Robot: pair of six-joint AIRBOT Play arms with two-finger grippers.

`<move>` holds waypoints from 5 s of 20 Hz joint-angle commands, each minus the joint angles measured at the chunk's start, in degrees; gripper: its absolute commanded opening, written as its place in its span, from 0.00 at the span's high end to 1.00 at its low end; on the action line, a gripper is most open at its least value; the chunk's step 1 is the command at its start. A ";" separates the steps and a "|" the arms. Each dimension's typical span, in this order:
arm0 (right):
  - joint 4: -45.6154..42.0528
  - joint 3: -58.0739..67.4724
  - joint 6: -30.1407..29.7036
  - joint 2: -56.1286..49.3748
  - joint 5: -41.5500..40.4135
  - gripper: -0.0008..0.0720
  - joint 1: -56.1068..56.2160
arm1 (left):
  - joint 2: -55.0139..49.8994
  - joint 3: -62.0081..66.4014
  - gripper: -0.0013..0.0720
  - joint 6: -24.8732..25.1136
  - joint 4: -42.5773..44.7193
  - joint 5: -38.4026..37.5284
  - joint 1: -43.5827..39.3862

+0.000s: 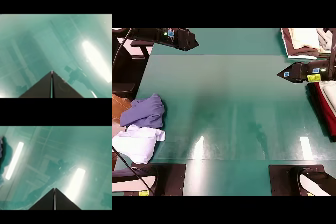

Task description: Fold the shirts.

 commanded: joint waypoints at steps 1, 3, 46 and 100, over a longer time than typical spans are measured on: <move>0.04 0.00 0.02 0.04 -0.04 0.96 0.13 | 0.00 -0.02 0.95 -0.02 0.00 0.00 -0.04; 0.04 0.00 0.02 0.04 -0.02 0.96 0.13 | 0.00 -0.02 0.95 0.00 0.02 0.02 -0.04; 0.50 3.96 0.02 0.04 -5.86 0.96 0.13 | 19.82 -31.58 0.95 -9.42 27.21 -2.60 23.91; 0.61 -41.09 -0.02 -4.07 1.70 0.29 -13.81 | -19.98 -5.79 0.95 -4.48 2.97 3.93 1.31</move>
